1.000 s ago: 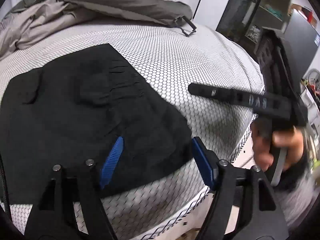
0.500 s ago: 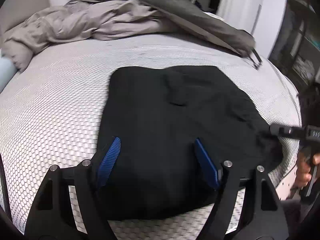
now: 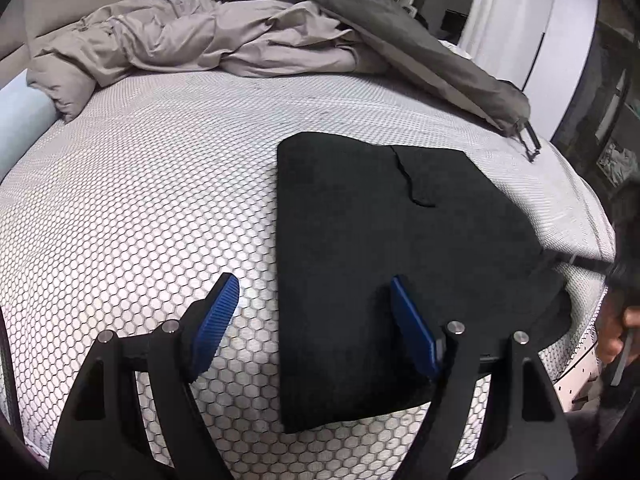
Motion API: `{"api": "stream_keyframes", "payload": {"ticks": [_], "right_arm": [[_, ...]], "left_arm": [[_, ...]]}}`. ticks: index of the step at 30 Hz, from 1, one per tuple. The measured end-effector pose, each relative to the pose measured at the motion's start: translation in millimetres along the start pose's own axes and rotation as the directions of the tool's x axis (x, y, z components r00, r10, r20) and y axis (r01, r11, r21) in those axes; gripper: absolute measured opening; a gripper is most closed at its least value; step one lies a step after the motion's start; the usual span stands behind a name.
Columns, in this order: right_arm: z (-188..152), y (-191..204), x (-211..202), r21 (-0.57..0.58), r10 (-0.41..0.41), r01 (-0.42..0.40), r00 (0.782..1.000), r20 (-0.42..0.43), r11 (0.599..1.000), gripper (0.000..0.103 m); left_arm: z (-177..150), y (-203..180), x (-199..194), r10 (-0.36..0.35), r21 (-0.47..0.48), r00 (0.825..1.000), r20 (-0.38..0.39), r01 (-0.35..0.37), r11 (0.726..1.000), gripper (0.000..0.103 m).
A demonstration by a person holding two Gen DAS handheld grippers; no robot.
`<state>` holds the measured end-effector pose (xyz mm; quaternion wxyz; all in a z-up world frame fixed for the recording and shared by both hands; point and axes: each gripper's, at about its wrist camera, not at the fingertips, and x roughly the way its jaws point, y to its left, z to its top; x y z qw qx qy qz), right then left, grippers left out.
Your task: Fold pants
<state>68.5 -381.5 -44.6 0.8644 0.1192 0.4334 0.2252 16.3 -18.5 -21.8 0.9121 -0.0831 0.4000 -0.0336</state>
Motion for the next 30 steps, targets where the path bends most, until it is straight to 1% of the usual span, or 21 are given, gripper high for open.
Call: {"api": "stream_keyframes", "payload": {"ticks": [1, 2, 4, 7, 8, 9, 11, 12, 13, 14, 15, 16, 17, 19, 21, 24, 25, 26, 28, 29, 30], "right_arm": [[-6.2, -8.5, 11.6, 0.020, -0.021, 0.022, 0.998, -0.059, 1.000, 0.028], [-10.3, -16.6, 13.6, 0.059, 0.012, -0.008, 0.998, -0.068, 0.998, 0.030], [-15.4, -29.1, -3.4, 0.129, 0.090, -0.086, 0.996, -0.029, 0.988, 0.035], [-24.3, -40.2, -34.3, 0.110, 0.061, -0.062, 0.998, 0.015, 0.992, 0.038], [-27.9, -44.8, -36.7, 0.125, 0.079, -0.078, 0.997, 0.001, 0.989, 0.038], [-31.8, -49.5, -37.0, 0.146, 0.125, -0.119, 0.992, -0.033, 0.982, 0.038], [-41.4, -52.5, -30.5, 0.160, 0.220, -0.203, 0.970, -0.099, 0.966, 0.038], [-44.4, -48.7, -27.3, 0.146, 0.237, -0.219, 0.965, -0.116, 0.965, 0.038], [-47.5, -41.8, -23.7, 0.116, 0.225, -0.211, 0.967, -0.122, 0.971, 0.038], [-51.4, -33.2, -20.4, 0.092, 0.207, -0.197, 0.972, -0.115, 0.976, 0.030], [-52.9, -27.9, -17.7, 0.066, 0.189, -0.183, 0.975, -0.116, 0.981, 0.018], [-53.3, -22.7, -15.7, 0.047, 0.166, -0.161, 0.979, -0.117, 0.986, 0.014], [-56.5, -17.5, -13.7, 0.030, 0.148, -0.145, 0.982, -0.116, 0.989, 0.007], [-62.9, -11.3, -22.9, 0.005, 0.130, -0.130, 0.986, -0.105, 0.992, 0.004], [-74.8, -10.7, -32.1, 0.005, 0.146, -0.147, 0.984, -0.099, 0.989, 0.003], [-97.4, -9.1, -21.6, -0.010, 0.127, -0.131, 0.978, -0.166, 0.991, 0.003], [-97.5, -8.6, -22.2, -0.011, 0.123, -0.126, 0.979, -0.160, 0.992, 0.003], [-96.3, -9.4, -28.0, -0.007, 0.137, -0.139, 0.980, -0.147, 0.990, 0.007], [-88.3, -13.7, -43.7, 0.022, 0.155, -0.154, 0.985, -0.080, 0.988, 0.023], [-83.8, -19.1, -53.3, 0.049, 0.172, -0.171, 0.985, -0.018, 0.984, 0.041], [-78.7, -25.7, -59.5, 0.080, 0.178, -0.181, 0.983, 0.035, 0.980, 0.047]], "left_arm": [[1.1, 5.0, 3.4, 0.001, -0.011, 1.000, -0.014, -0.001, 1.000, 0.075], [2.0, 7.2, 4.9, 0.006, -0.021, 1.000, -0.020, -0.006, 1.000, 0.075], [-0.9, 18.5, 9.5, 0.018, -0.059, 0.999, -0.030, -0.019, 0.998, 0.075], [-4.7, 33.0, 17.7, -0.022, -0.114, 0.998, -0.057, 0.015, 0.993, 0.075], [-6.0, 34.1, 20.2, -0.027, -0.121, 0.998, -0.062, 0.019, 0.992, 0.075], [-7.8, 35.2, 22.8, -0.034, -0.128, 0.997, -0.067, 0.025, 0.991, 0.075], [-7.0, 34.0, 25.3, -0.027, -0.121, 0.997, -0.068, 0.018, 0.993, 0.075], [-5.9, 31.0, 23.4, 0.000, -0.110, 0.998, -0.056, -0.006, 0.994, 0.074], [-4.5, 26.3, 20.2, 0.023, -0.094, 0.999, -0.038, -0.026, 0.995, 0.074], [-2.9, 19.3, 16.5, 0.034, -0.069, 0.999, -0.016, -0.035, 0.997, 0.074], [-1.2, 10.5, 13.0, 0.032, -0.041, 0.999, 0.008, -0.032, 0.999, 0.074], [-0.1, 1.7, 11.8, 0.023, -0.012, 1.000, 0.020, -0.023, 1.000, 0.074], [0.5, -6.6, 12.3, 0.018, 0.018, 1.000, 0.024, -0.018, 1.000, 0.074], [0.0, -18.2, 17.0, 0.024, 0.055, 1.000, 0.018, -0.025, 0.998, 0.074], [-0.2, -23.9, 23.4, 0.022, 0.064, 1.000, -0.001, -0.021, 0.998, 0.074], [0.4, -25.3, 27.2, 0.031, 0.067, 0.999, -0.014, -0.030, 0.997, 0.074], [0.3, -24.0, 27.0, 0.037, 0.063, 0.999, -0.014, -0.036, 0.997, 0.074], [0.9, -20.8, 27.1, 0.041, 0.053, 0.999, -0.016, -0.041, 0.998, 0.074], [-0.9, -11.7, 23.3, 0.044, 0.027, 0.999, -0.016, -0.044, 0.999, 0.074], [-2.3, -5.3, 22.0, 0.047, 0.010, 0.999, -0.020, -0.047, 0.999, 0.074], [-3.8, 2.3, 22.2, 0.051, -0.012, 0.998, -0.031, -0.051, 0.999, 0.074]]}}
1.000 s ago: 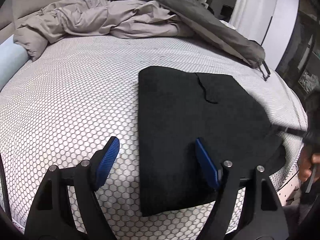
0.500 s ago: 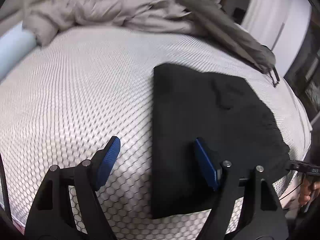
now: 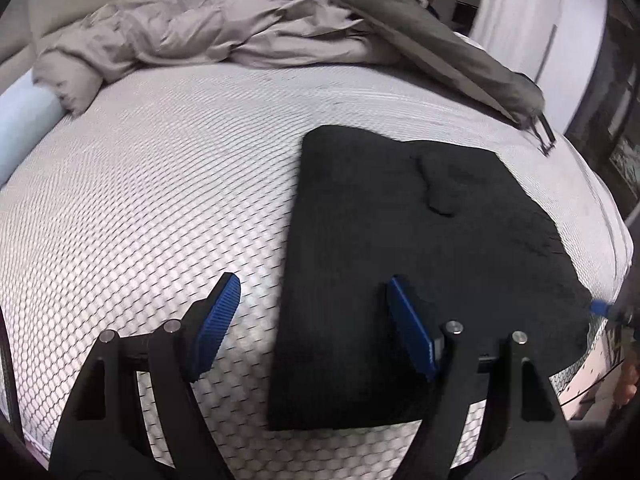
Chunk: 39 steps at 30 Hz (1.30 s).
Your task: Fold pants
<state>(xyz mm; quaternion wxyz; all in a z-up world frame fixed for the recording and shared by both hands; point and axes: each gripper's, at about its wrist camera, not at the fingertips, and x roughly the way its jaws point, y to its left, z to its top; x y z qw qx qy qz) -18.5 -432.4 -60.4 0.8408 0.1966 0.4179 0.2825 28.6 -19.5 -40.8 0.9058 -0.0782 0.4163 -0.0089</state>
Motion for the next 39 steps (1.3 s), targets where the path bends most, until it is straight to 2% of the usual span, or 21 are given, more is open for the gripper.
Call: {"api": "stream_keyframes", "payload": {"ticks": [1, 3, 4, 5, 6, 9, 11, 12, 14, 16, 17, 19, 20, 22, 26, 28, 30, 32, 33, 35, 39], "right_arm": [[4.0, -5.2, -1.4, 0.027, 0.011, -0.011, 1.000, 0.020, 1.000, 0.047], [14.6, -15.6, 14.4, 0.101, 0.030, -0.030, 1.000, -0.001, 0.994, 0.045], [18.0, -21.7, 28.8, 0.137, 0.040, -0.037, 0.999, -0.021, 0.990, 0.039], [20.6, -24.3, 37.9, 0.150, 0.037, -0.032, 0.999, -0.032, 0.988, 0.015], [24.8, -25.3, 46.8, 0.151, 0.026, -0.019, 0.999, -0.042, 0.988, 0.005], [52.4, -16.8, 57.2, 0.085, -0.066, 0.064, 0.997, 0.025, 0.994, 0.004], [66.7, -18.9, 63.8, 0.061, -0.196, 0.193, 0.979, 0.047, 0.979, 0.008], [69.2, -24.4, 65.7, 0.068, -0.228, 0.226, 0.973, 0.028, 0.972, 0.012], [68.3, -35.7, 56.8, 0.132, -0.206, 0.200, 0.978, 0.030, 0.971, 0.013], [63.6, -31.7, 40.2, 0.129, -0.201, 0.192, 0.977, 0.064, 0.973, 0.013], [60.8, -26.7, 31.3, 0.111, -0.174, 0.164, 0.981, 0.085, 0.980, 0.015], [56.1, -14.3, 26.3, 0.093, -0.088, 0.079, 0.991, 0.100, 0.992, 0.024], [55.9, -8.5, 28.5, 0.085, -0.061, 0.053, 0.993, 0.097, 0.995, 0.032], [56.1, 1.3, 36.8, 0.059, -0.031, 0.026, 0.996, 0.082, 0.998, 0.036], [61.4, 8.8, 60.0, 0.086, 0.036, -0.040, 0.998, 0.045, 0.996, 0.036], [63.6, 9.8, 75.3, 0.094, 0.008, -0.010, 1.000, 0.022, 0.996, 0.037], [65.6, 2.1, 89.4, 0.137, 0.030, -0.029, 1.000, -0.002, 0.990, 0.037], [67.3, -3.7, 96.1, 0.155, 0.036, -0.033, 0.999, -0.013, 0.987, 0.037], [67.3, -4.6, 97.9, 0.147, 0.035, -0.033, 0.999, -0.012, 0.989, 0.032], [69.6, 0.8, 100.5, 0.090, -0.013, 0.013, 1.000, -0.002, 0.996, 0.010], [69.0, 23.5, 79.4, 0.014, 0.012, -0.013, 0.998, 0.054, 1.000, 0.007]], "left_arm": [[-1.8, 7.7, 1.8, -0.003, -0.028, 1.000, -0.013, 0.003, 1.000, 0.074], [-4.1, 19.0, 6.5, -0.041, -0.079, 0.998, -0.037, 0.038, 0.996, 0.070], [-5.3, 22.9, 7.7, -0.078, -0.103, 0.996, -0.045, 0.073, 0.992, 0.057], [-6.4, 23.9, 7.5, -0.134, -0.120, 0.989, -0.054, 0.127, 0.985, 0.048], [-5.4, 23.5, 6.7, -0.169, -0.124, 0.984, -0.061, 0.161, 0.979, 0.034], [-5.6, 11.6, -0.6, -0.192, -0.071, 0.979, -0.064, 0.188, 0.980, 0.035], [-8.1, 3.8, -2.3, -0.185, -0.037, 0.980, -0.071, 0.182, 0.983, 0.035], [-8.4, 0.9, -4.8, -0.161, -0.021, 0.985, -0.063, 0.160, 0.987, 0.035], [-6.8, -4.5, -15.4, -0.116, 0.020, 0.993, -0.029, 0.117, 0.993, 0.035], [-4.8, -9.5, -30.5, -0.101, 0.047, 0.994, 0.033, 0.099, 0.994, 0.035], [-4.5, -13.5, -37.7, -0.100, 0.061, 0.993, 0.059, 0.097, 0.993, 0.036], [-1.5, -35.0, -46.3, -0.138, 0.109, 0.986, 0.098, 0.127, 0.986, 0.047], [-1.4, -44.9, -48.3, -0.152, 0.128, 0.983, 0.100, 0.138, 0.982, 0.049], [-2.3, -78.0, -42.5, -0.191, 0.188, 0.978, 0.087, 0.173, 0.967, 0.049], [-9.4, -153.1, -13.0, -0.243, 0.353, 0.970, 0.011, 0.223, 0.909, 0.049], [-16.6, -181.9, 4.1, -0.232, 0.421, 0.972, -0.025, 0.221, 0.879, 0.049], [-20.0, -200.6, 23.9, -0.205, 0.448, 0.977, -0.051, 0.206, 0.870, 0.049], [-20.7, -206.6, 36.1, -0.196, 0.433, 0.978, -0.063, 0.204, 0.878, 0.047], [-18.7, -206.6, 39.2, -0.208, 0.412, 0.976, -0.066, 0.216, 0.885, 0.044], [-18.8, -208.1, 36.6, -0.232, 0.390, 0.970, -0.080, 0.244, 0.888, 0.042], [-22.2, -197.0, 8.1, -0.293, 0.369, 0.954, -0.055, 0.292, 0.882, 0.043]]}}
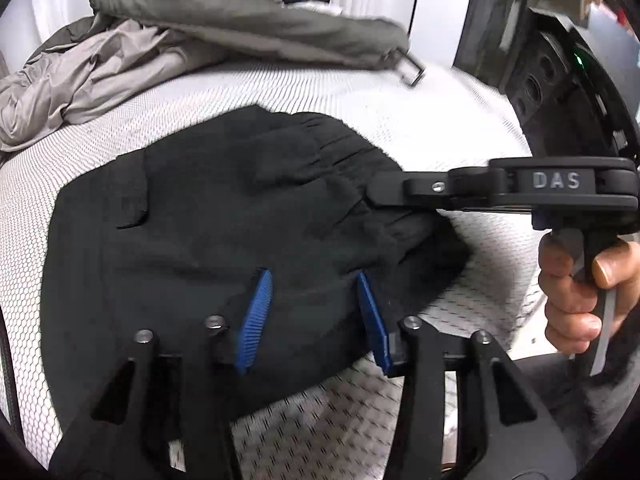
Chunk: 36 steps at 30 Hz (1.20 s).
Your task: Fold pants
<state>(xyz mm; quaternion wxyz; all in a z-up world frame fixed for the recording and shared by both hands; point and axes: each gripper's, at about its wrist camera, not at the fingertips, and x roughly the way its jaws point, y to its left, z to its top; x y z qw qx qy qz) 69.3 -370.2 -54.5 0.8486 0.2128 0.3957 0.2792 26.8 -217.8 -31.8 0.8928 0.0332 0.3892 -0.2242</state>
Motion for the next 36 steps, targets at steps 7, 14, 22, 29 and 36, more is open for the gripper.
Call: {"api": "stream_keyframes", "payload": {"ticks": [7, 14, 22, 29, 36], "right_arm": [[-16.2, 6.1, -25.9, -0.009, -0.066, 0.066, 0.998, 0.013, 0.998, 0.007], [-15.2, -5.8, -13.3, 0.027, -0.110, 0.111, 0.993, -0.052, 0.993, 0.026], [-4.6, -26.2, 8.0, 0.080, -0.067, 0.075, 0.993, -0.097, 0.994, 0.044], [-2.1, -12.4, -4.6, 0.027, -0.062, 0.064, 0.996, -0.068, 0.998, 0.010], [-13.0, -18.7, 0.7, 0.018, -0.173, 0.176, 0.980, -0.100, 0.984, 0.015]], "left_arm": [[-8.3, -14.0, -9.5, -0.039, 0.067, 0.999, -0.034, 0.042, 0.997, 0.052], [-2.2, -10.3, 8.6, -0.029, 0.048, 0.998, -0.052, 0.031, 0.998, 0.052], [6.6, -14.1, 30.3, -0.018, -0.005, 0.999, -0.039, 0.017, 1.000, 0.052], [0.3, -28.6, 10.5, -0.085, 0.031, 0.996, -0.037, 0.086, 0.996, 0.052], [-10.4, -29.1, 4.6, -0.044, 0.077, 0.996, -0.073, 0.049, 0.996, 0.053]]}}
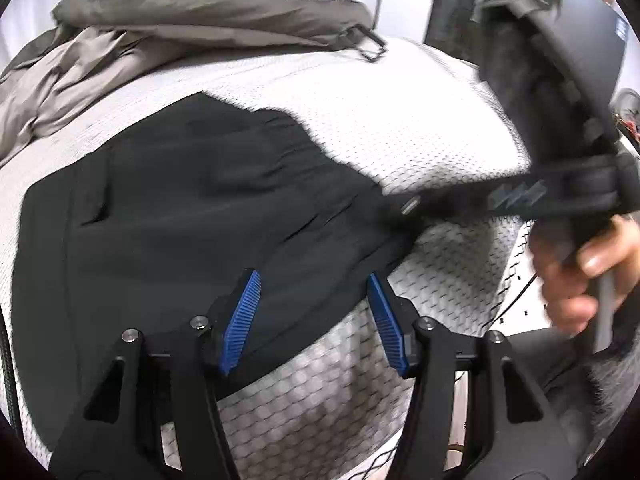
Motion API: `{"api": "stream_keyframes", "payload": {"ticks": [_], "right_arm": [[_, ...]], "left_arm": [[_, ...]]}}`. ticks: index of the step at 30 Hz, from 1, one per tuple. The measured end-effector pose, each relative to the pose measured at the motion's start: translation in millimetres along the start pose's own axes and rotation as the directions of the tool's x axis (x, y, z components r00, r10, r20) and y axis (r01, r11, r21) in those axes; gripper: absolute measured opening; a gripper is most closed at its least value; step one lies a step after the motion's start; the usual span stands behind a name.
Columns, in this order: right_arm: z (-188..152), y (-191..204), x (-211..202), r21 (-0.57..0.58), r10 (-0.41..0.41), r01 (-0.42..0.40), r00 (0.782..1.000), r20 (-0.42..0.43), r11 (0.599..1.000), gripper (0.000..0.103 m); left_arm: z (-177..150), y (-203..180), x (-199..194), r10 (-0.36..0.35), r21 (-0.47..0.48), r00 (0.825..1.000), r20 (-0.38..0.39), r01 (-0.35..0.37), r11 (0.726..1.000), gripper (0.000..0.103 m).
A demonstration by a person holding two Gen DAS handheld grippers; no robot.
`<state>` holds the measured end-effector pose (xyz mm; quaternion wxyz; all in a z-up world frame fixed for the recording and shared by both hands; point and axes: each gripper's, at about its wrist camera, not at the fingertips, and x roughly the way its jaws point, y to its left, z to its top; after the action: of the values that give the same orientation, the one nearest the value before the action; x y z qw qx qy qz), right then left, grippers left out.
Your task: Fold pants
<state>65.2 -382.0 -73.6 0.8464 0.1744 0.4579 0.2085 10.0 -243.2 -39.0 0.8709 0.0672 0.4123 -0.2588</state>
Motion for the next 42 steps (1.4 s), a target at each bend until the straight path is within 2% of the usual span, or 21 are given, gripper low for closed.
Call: {"api": "stream_keyframes", "payload": {"ticks": [3, 6, 9, 10, 12, 14, 15, 16, 18, 20, 23, 25, 28, 31, 34, 35, 37, 39, 41, 42], "right_arm": [[1.4, 18.8, -30.5, -0.090, -0.010, 0.020, 0.994, 0.106, 0.996, 0.016], [1.7, 48.5, -41.1, -0.194, 0.009, 0.025, 0.985, 0.170, 0.981, 0.019], [0.6, 80.8, -16.8, -0.291, 0.005, 0.037, 0.990, 0.142, 0.956, 0.026], [0.0, 90.5, -3.0, -0.317, 0.001, 0.039, 0.992, 0.125, 0.948, 0.026], [0.4, 107.7, 33.1, -0.357, -0.009, 0.033, 0.998, 0.068, 0.934, 0.026], [-5.2, 115.0, 59.9, -0.418, -0.086, 0.097, 0.995, 0.045, 0.903, 0.027], [-8.0, 114.7, 73.4, -0.450, -0.135, 0.136, 0.990, 0.035, 0.882, 0.027], [-12.0, 112.9, 78.1, -0.464, -0.149, 0.149, 0.988, 0.035, 0.873, 0.027], [-14.3, 108.8, 70.3, -0.472, -0.171, 0.177, 0.984, 0.056, 0.863, 0.027], [-12.8, 99.6, 55.1, -0.470, -0.250, 0.272, 0.962, 0.111, 0.839, 0.026], [-14.8, 84.1, 34.4, -0.461, -0.221, 0.244, 0.970, 0.105, 0.853, 0.026], [-13.5, 85.0, 31.0, -0.454, -0.234, 0.261, 0.965, 0.116, 0.852, 0.027], [-7.8, 92.2, 27.0, -0.420, -0.199, 0.238, 0.971, 0.134, 0.876, 0.036], [5.3, 116.2, 40.1, -0.431, -0.181, 0.243, 0.967, 0.181, 0.869, 0.042], [15.6, 130.3, 76.3, -0.431, -0.193, 0.234, 0.971, 0.138, 0.871, 0.043], [17.9, 131.8, 92.8, -0.451, -0.222, 0.249, 0.969, 0.112, 0.857, 0.043], [18.3, 133.0, 111.2, -0.508, -0.292, 0.306, 0.950, 0.109, 0.806, 0.042], [18.4, 127.7, 104.9, -0.506, -0.331, 0.343, 0.936, 0.117, 0.791, 0.042], [19.3, 117.1, 88.9, -0.499, -0.382, 0.403, 0.912, 0.149, 0.767, 0.038], [18.5, 110.7, 81.4, -0.499, -0.374, 0.392, 0.917, 0.140, 0.773, 0.038]], "left_arm": [[-5.7, 26.1, -33.9, 0.013, -0.050, 0.997, 0.071, -0.010, 0.999, 0.053], [-10.1, 60.3, -58.2, 0.079, -0.133, 0.987, 0.141, -0.060, 0.989, 0.064], [-15.3, 88.2, -48.8, 0.188, -0.188, 0.975, 0.117, -0.164, 0.968, 0.064], [-18.8, 95.9, -37.9, 0.205, -0.195, 0.975, 0.082, -0.186, 0.963, 0.064], [-24.0, 98.4, -26.6, 0.211, -0.165, 0.975, 0.069, -0.198, 0.966, 0.064], [-28.3, 93.1, -20.8, 0.236, -0.096, 0.968, 0.081, -0.228, 0.969, 0.064], [-28.9, 92.7, -18.4, 0.236, -0.083, 0.969, 0.072, -0.230, 0.970, 0.064], [-30.2, 93.1, -18.1, 0.234, -0.080, 0.970, 0.071, -0.229, 0.970, 0.065], [-33.1, 97.8, -21.8, 0.223, -0.083, 0.972, 0.073, -0.217, 0.973, 0.065], [-35.5, 102.1, -25.3, 0.217, -0.095, 0.974, 0.067, -0.210, 0.973, 0.065], [-43.4, 107.9, -33.8, 0.244, -0.114, 0.968, 0.056, -0.236, 0.965, 0.066], [-46.9, 109.9, -37.6, 0.248, -0.127, 0.967, 0.055, -0.240, 0.962, 0.066], [-46.1, 109.3, -43.6, 0.251, -0.144, 0.966, 0.057, -0.241, 0.960, 0.066], [-31.2, 123.4, -38.0, 0.261, -0.210, 0.964, 0.050, -0.245, 0.947, 0.066], [-20.7, 138.0, -23.6, 0.271, -0.245, 0.962, 0.037, -0.254, 0.936, 0.066], [-17.0, 140.2, -18.3, 0.272, -0.234, 0.962, 0.028, -0.258, 0.937, 0.066], [-18.1, 143.6, -15.2, 0.260, -0.220, 0.965, 0.016, -0.250, 0.943, 0.066], [-21.0, 146.3, -18.2, 0.256, -0.214, 0.967, 0.017, -0.247, 0.945, 0.067], [-26.5, 151.5, -22.2, 0.239, -0.225, 0.971, 0.007, -0.232, 0.946, 0.068], [-28.5, 151.8, -23.8, 0.234, -0.225, 0.972, 0.001, -0.228, 0.947, 0.068]]}}
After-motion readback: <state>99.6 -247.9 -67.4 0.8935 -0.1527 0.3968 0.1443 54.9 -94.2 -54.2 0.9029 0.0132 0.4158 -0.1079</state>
